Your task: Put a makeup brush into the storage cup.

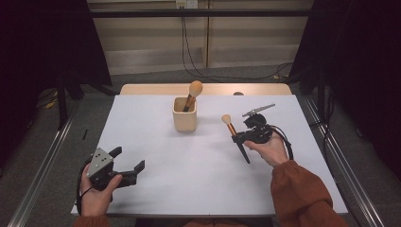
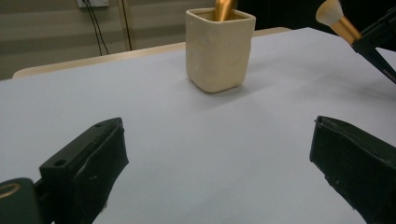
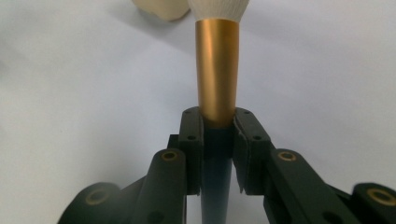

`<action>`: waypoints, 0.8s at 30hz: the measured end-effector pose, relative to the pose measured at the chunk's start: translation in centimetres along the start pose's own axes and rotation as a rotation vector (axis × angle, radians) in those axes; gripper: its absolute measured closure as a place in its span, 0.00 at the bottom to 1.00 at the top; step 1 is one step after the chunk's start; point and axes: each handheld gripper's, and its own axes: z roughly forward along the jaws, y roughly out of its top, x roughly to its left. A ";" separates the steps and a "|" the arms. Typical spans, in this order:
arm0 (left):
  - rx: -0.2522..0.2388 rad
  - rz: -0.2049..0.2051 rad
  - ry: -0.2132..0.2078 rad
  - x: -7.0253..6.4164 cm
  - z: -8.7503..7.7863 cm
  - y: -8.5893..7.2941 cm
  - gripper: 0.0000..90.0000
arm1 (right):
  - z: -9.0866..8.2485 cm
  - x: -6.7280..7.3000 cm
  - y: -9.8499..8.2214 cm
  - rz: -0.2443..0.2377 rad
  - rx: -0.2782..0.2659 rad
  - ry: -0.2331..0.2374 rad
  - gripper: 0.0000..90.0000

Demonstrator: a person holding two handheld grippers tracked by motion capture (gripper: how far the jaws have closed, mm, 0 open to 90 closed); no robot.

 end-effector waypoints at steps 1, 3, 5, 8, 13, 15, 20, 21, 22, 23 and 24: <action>0.001 0.001 0.001 0.0 0.0 0.0 0.04 | -0.1 0.0 -0.2 -0.008 -0.035 0.007 0.84; 0.000 0.001 0.002 0.0 0.0 0.0 0.04 | -0.2 0.0 -0.3 -0.010 -0.049 0.013 0.84; 0.000 0.000 0.002 0.0 0.0 0.0 0.04 | -0.3 0.0 -0.7 -0.015 -0.093 0.015 0.84; 0.000 -0.001 0.002 0.0 0.0 0.0 0.04 | -0.4 -0.1 -0.9 0.001 -0.117 0.008 0.84; 0.000 0.000 0.000 0.0 0.0 0.0 0.04 | -0.5 -0.1 -1.5 0.011 -0.192 0.016 0.84; -0.001 0.000 0.001 0.0 0.0 0.0 0.04 | -0.4 -0.1 -1.7 0.005 -0.212 0.022 0.84; 0.000 -0.002 0.000 0.0 0.0 0.0 0.04 | -0.3 0.0 -2.0 0.005 -0.257 0.039 0.84; -0.004 0.002 -0.001 0.0 0.0 0.0 0.04 | -0.3 0.0 -2.1 0.001 -0.267 0.036 0.84; -0.002 0.003 0.000 0.1 0.0 0.0 0.04 | -0.3 0.0 -2.1 0.000 -0.280 0.038 0.84; -0.002 0.003 0.000 0.1 0.0 0.0 0.04 | -0.3 0.0 -2.1 0.000 -0.280 0.038 0.84; -0.004 0.001 0.001 0.1 -0.1 0.0 0.04 | -0.3 0.0 -2.2 -0.002 -0.290 0.038 0.84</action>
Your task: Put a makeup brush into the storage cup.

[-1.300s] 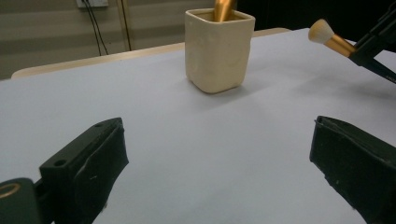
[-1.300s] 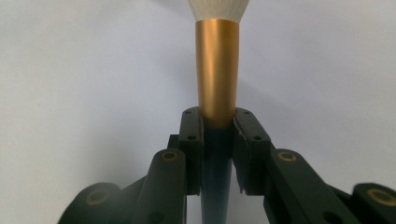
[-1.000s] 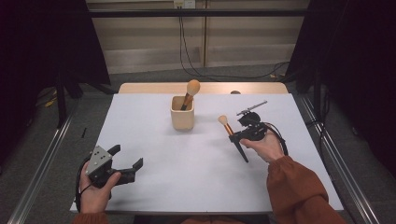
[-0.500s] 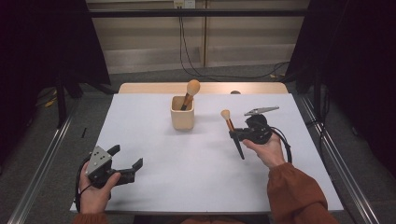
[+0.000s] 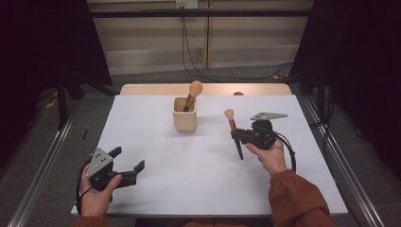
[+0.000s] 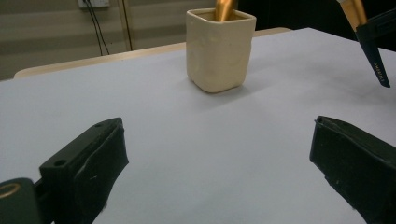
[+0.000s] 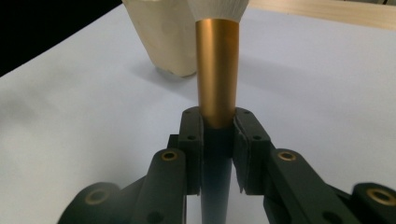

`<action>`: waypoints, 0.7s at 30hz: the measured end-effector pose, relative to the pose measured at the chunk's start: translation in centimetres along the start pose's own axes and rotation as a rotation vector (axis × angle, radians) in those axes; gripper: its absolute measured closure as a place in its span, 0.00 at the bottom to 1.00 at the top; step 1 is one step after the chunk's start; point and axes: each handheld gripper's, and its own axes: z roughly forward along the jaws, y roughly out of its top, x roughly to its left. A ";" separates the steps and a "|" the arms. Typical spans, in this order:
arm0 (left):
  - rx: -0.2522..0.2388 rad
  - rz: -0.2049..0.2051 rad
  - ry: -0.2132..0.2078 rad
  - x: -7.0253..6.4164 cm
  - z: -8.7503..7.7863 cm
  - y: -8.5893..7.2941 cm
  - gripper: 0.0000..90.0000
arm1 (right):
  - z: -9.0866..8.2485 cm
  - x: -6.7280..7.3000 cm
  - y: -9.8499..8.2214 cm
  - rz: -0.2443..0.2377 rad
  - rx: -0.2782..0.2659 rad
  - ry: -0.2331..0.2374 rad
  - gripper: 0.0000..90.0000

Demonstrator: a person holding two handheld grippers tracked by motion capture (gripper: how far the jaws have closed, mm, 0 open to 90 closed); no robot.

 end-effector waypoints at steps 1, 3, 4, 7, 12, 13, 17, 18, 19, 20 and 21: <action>-0.001 -0.003 0.000 0.0 0.0 0.0 0.04 | 0.0 0.0 -0.2 0.002 -0.019 0.003 0.84; -0.001 -0.001 0.001 0.0 0.0 0.0 0.04 | 0.0 0.0 -0.3 0.007 -0.029 0.002 0.84; 0.000 0.001 0.001 0.0 0.0 0.0 0.04 | -0.1 -0.2 -0.5 0.013 -0.048 0.016 0.84; -0.002 -0.003 0.003 0.0 0.0 0.0 0.04 | -0.3 -0.4 -0.8 0.018 -0.097 0.034 0.84; -0.002 -0.002 0.005 0.0 -0.1 0.0 0.04 | -0.8 -0.7 -1.1 0.021 -0.150 0.055 0.84; -0.002 -0.002 0.005 0.0 -0.1 0.0 0.04 | -0.8 -0.7 -1.2 0.018 -0.155 0.057 0.84; -0.004 -0.007 0.008 0.0 -0.1 0.1 0.04 | -0.7 -0.5 -1.3 0.006 -0.173 0.076 0.84; -0.004 -0.007 0.008 0.0 -0.1 0.1 0.04 | -0.7 -0.4 -1.3 0.004 -0.176 0.082 0.84; -0.010 -0.009 0.011 0.0 -0.1 0.1 0.04 | -0.7 -0.3 -1.3 0.001 -0.179 0.087 0.84; -0.010 -0.009 0.011 0.0 -0.1 0.1 0.04 | -0.6 -0.2 -1.4 -0.001 -0.183 0.093 0.84; -0.015 -0.015 0.009 0.0 -0.2 0.2 0.04 | -0.6 0.0 -1.4 -0.005 -0.185 0.094 0.84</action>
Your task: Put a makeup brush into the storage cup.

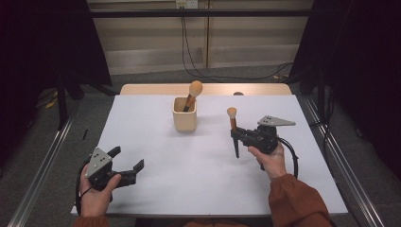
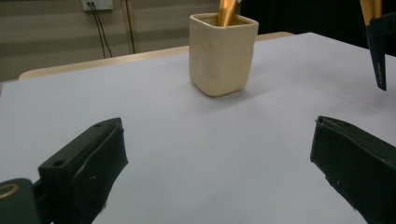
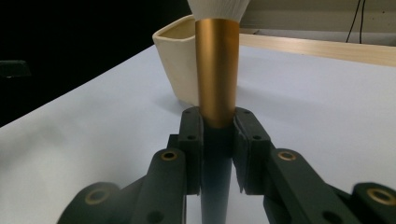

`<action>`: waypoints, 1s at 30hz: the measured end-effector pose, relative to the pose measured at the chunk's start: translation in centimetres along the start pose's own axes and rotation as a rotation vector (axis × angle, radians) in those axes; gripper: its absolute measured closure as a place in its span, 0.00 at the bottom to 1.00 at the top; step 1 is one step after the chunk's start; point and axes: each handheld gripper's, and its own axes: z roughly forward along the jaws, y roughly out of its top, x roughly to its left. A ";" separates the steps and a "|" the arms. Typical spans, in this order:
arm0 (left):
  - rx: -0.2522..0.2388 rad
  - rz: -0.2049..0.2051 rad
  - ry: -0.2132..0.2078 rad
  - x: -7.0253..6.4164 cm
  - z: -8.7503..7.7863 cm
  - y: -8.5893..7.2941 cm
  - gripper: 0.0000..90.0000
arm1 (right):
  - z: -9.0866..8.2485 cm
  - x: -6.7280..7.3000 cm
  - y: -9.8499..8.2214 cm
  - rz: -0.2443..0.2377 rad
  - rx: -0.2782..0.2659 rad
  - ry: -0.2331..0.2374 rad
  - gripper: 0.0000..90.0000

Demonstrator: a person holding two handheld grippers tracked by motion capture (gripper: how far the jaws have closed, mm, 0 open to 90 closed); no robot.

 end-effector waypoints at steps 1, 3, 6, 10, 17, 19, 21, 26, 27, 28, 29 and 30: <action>-0.002 -0.002 0.000 0.0 0.0 0.0 0.04 | 0.1 0.1 0.0 -0.005 -0.002 0.004 0.84; -0.004 -0.007 -0.002 -0.1 0.0 0.1 0.03 | 0.2 0.4 0.0 -0.012 -0.005 0.015 0.84; -0.008 -0.011 -0.010 -0.2 0.1 0.2 0.03 | 0.3 0.9 0.0 -0.029 -0.011 0.031 0.84; -0.015 -0.017 -0.027 -0.5 0.3 0.4 0.03 | 0.4 1.5 0.0 -0.046 -0.014 0.052 0.84; -0.019 -0.004 -0.059 -1.2 0.7 0.9 0.03 | 0.5 2.0 0.1 -0.058 -0.023 0.079 0.84; -0.022 -0.006 -0.066 -1.4 0.8 1.1 0.03 | 0.5 2.1 0.1 -0.057 -0.027 0.088 0.84; -0.025 -0.003 -0.074 -1.6 1.0 1.2 0.03 | 0.5 2.2 0.1 -0.059 -0.030 0.095 0.84; -0.041 0.005 -0.079 -2.2 1.5 2.0 0.03 | 0.6 2.5 0.1 -0.061 -0.032 0.125 0.84; -0.041 0.005 -0.079 -2.2 1.5 2.0 0.03 | 0.6 2.5 0.1 -0.062 -0.033 0.126 0.84; -0.044 0.010 -0.084 -2.3 1.6 2.2 0.03 | 0.6 2.6 0.1 -0.061 -0.033 0.126 0.84; -0.046 0.015 -0.094 -2.5 1.9 2.3 0.03 | 0.7 2.6 0.1 -0.061 -0.033 0.130 0.84; -0.046 0.015 -0.094 -2.5 1.9 2.3 0.03 | 0.7 2.6 0.1 -0.060 -0.034 0.132 0.84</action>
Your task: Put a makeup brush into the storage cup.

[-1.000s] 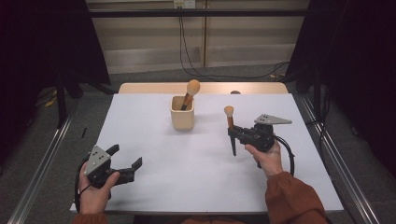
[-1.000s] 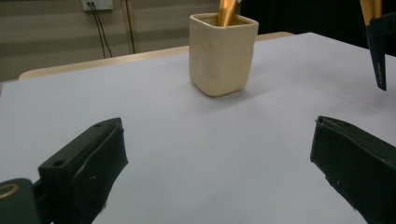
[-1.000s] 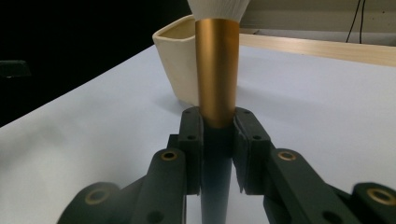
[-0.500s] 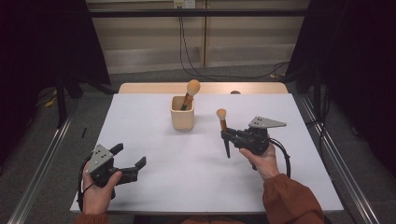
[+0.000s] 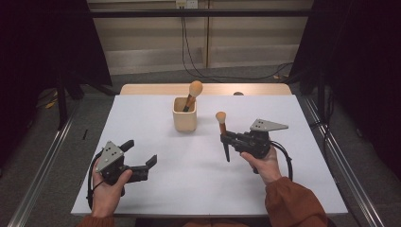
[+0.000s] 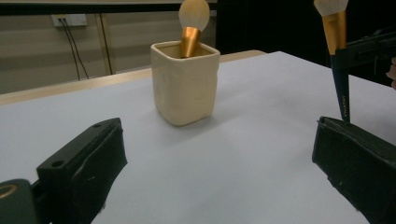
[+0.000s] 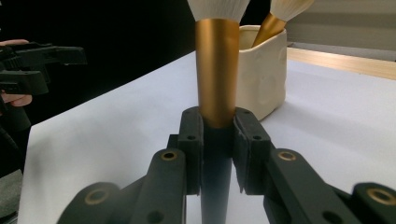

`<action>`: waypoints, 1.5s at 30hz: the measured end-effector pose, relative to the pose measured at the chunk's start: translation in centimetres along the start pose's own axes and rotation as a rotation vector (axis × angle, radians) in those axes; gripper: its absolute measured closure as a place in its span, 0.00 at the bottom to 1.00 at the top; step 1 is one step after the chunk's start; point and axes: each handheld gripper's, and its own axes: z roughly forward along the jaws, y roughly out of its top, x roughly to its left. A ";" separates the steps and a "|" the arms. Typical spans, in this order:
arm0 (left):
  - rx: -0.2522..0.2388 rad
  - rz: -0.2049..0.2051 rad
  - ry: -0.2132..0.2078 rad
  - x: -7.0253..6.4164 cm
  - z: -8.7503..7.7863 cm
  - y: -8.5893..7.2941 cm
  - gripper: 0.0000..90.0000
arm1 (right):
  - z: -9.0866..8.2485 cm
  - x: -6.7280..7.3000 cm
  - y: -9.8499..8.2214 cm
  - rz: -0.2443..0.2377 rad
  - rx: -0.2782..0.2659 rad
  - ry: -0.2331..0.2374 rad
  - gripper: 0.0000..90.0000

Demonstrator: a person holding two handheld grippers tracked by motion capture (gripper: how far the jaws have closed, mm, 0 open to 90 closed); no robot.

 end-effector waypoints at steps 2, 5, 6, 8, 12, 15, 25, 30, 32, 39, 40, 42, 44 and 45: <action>0.003 -0.002 -0.020 -0.4 0.4 0.1 0.03 | 0.0 0.0 0.0 0.001 -0.005 0.007 0.84; 0.005 0.002 -0.029 -0.7 1.0 0.4 0.03 | -0.1 0.1 0.1 0.004 -0.010 0.012 0.84; 0.003 -0.005 -0.030 -0.8 1.3 0.6 0.03 | 0.0 0.2 0.1 0.003 -0.011 0.013 0.84; 0.006 -0.013 -0.031 -0.9 1.5 0.8 0.03 | 0.0 0.2 0.1 0.002 -0.013 0.016 0.84; 0.000 -0.015 -0.037 -1.4 2.7 1.4 0.06 | 0.0 0.5 0.1 -0.003 -0.016 0.026 0.84; 0.003 -0.011 -0.044 -1.6 3.1 1.5 0.06 | 0.0 0.6 0.1 -0.004 -0.016 0.034 0.84; -0.023 -0.009 -0.161 -2.4 4.4 2.5 0.05 | 0.4 1.0 0.1 -0.013 -0.014 0.053 0.84; -0.026 -0.003 -0.182 -3.2 5.2 3.1 0.05 | 0.5 1.2 0.1 -0.011 -0.015 0.062 0.84; -0.031 0.007 -0.200 -3.7 5.7 3.5 0.05 | 0.5 1.3 0.1 -0.012 -0.015 0.067 0.84; -0.040 0.012 -0.229 -4.9 6.9 4.3 0.04 | 0.9 1.7 0.0 -0.012 -0.017 0.086 0.84; -0.039 0.017 -0.231 -5.0 7.0 4.4 0.04 | 0.9 1.7 0.0 -0.012 -0.017 0.086 0.84; -0.038 0.013 -0.232 -5.4 7.4 4.6 0.04 | 0.9 1.8 0.1 -0.016 -0.015 0.090 0.84; -0.044 0.006 -0.243 -5.6 7.7 4.8 0.04 | 1.0 1.8 0.1 -0.017 -0.017 0.091 0.84; -0.041 0.008 -0.242 -5.8 7.8 4.9 0.04 | 1.0 1.9 0.1 -0.017 -0.016 0.091 0.84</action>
